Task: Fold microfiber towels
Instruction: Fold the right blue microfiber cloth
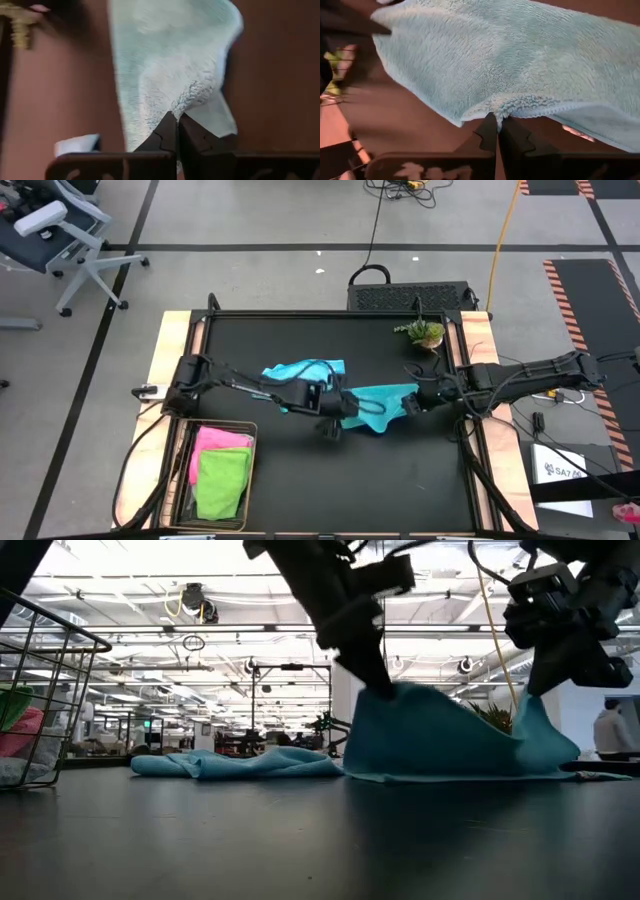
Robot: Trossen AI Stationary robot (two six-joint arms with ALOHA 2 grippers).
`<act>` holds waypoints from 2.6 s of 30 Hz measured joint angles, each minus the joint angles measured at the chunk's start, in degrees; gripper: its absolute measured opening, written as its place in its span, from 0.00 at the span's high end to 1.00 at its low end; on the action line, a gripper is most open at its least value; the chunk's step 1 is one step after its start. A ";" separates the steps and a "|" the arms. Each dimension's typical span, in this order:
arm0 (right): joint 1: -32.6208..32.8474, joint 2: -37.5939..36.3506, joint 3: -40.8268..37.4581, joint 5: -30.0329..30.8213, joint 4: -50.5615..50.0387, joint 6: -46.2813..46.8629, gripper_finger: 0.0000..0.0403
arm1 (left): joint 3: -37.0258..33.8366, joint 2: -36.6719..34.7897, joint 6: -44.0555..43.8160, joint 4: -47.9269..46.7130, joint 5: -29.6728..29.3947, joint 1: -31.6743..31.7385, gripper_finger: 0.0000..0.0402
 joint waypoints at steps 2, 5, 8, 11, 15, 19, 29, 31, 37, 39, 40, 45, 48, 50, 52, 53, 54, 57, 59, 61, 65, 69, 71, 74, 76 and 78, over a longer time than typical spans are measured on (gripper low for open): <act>-0.02 0.01 0.00 0.02 2.59 -0.02 1.00 | 0.00 -1.82 -1.61 -0.54 -0.08 1.59 0.99; -1.12 -0.01 0.00 0.63 8.61 -1.81 1.00 | 0.02 -5.03 -3.10 -3.49 -0.36 4.48 0.99; -4.43 0.01 0.70 1.37 12.18 -6.15 1.00 | 0.02 -8.37 -2.31 -5.84 -1.77 7.83 1.00; -9.21 0.01 3.90 1.38 12.02 -12.16 1.00 | 0.02 -12.39 -1.18 -5.75 -1.93 11.91 1.00; -17.17 0.01 10.12 1.36 11.76 -23.27 1.00 | 0.04 -17.94 0.42 -4.57 -1.29 17.42 1.00; -26.32 0.44 17.35 1.28 10.84 -34.37 1.00 | 0.04 -20.95 2.74 -3.82 0.35 22.55 1.00; -37.07 8.53 30.33 -8.88 -7.47 -45.96 1.00 | 0.02 -20.36 2.43 -5.75 7.39 26.67 1.00; -35.74 9.79 30.38 -9.17 -13.18 -46.45 1.00 | 0.02 -20.37 0.90 -8.28 10.30 26.26 1.00; -28.30 10.98 30.42 -9.34 -23.57 -41.98 1.00 | -4.10 -20.22 -5.00 -14.94 13.03 22.52 1.00; -24.49 10.99 30.42 -9.55 -24.41 -38.93 1.00 | -6.51 -20.14 -7.65 -15.04 14.97 20.74 1.00; -22.41 10.98 30.42 -9.89 -24.70 -37.21 1.00 | -7.73 -20.14 -8.67 -14.75 16.09 19.77 1.00; -11.68 11.03 29.25 -12.41 -24.61 -27.00 1.00 | -13.45 -20.14 -16.05 -12.45 21.34 14.10 1.00; -5.17 11.02 26.08 -12.71 -23.63 -19.72 1.00 | -15.05 -20.14 -20.60 -10.36 24.74 10.26 1.00; -1.04 11.03 22.70 -13.56 -20.87 -14.70 1.00 | -15.65 -20.14 -22.61 -9.06 25.65 7.79 1.00; 3.10 11.03 18.31 -13.94 -15.51 -10.12 1.00 | -16.44 -20.14 -24.63 -6.83 25.74 5.47 1.00; 5.04 11.04 15.98 -14.15 -11.92 -7.85 1.00 | -16.77 -20.14 -25.81 -6.10 25.89 4.49 1.00; 6.81 11.07 13.68 -14.65 -7.95 -5.77 1.00 | -17.13 -20.14 -27.04 -5.72 26.16 3.55 1.00; 11.52 11.05 6.62 -15.24 5.36 0.60 1.00 | -18.61 -20.16 -29.00 -5.12 26.01 1.31 1.00; 14.14 11.05 2.57 -14.86 12.81 4.51 1.00 | -20.33 -20.16 -29.88 -4.99 26.00 0.32 1.00; 16.29 11.05 -0.54 -13.16 18.03 8.08 1.00 | -22.44 -20.16 -31.29 -3.24 26.02 -0.22 1.00; 19.46 11.05 -2.80 -10.56 19.64 13.42 1.00 | -26.41 -20.16 -34.49 2.24 27.06 0.01 1.00; 22.31 11.05 -2.82 -8.15 20.14 16.43 1.00 | -29.20 -20.16 -38.93 7.99 28.67 0.45 1.00; 23.21 11.05 -2.82 -7.37 20.19 16.54 1.00 | -29.75 -20.16 -39.39 9.61 29.28 0.43 1.00; 23.39 11.05 -2.82 -4.38 19.20 16.54 1.00 | -29.75 -20.16 -38.49 9.62 29.21 0.75 1.00; 23.04 11.03 -2.82 -1.73 18.44 16.56 1.00 | -29.75 -20.16 -38.66 9.59 27.68 1.69 1.00; 22.48 11.03 -2.82 0.84 17.45 16.58 1.00 | -29.75 -20.16 -39.74 9.71 26.31 3.31 1.00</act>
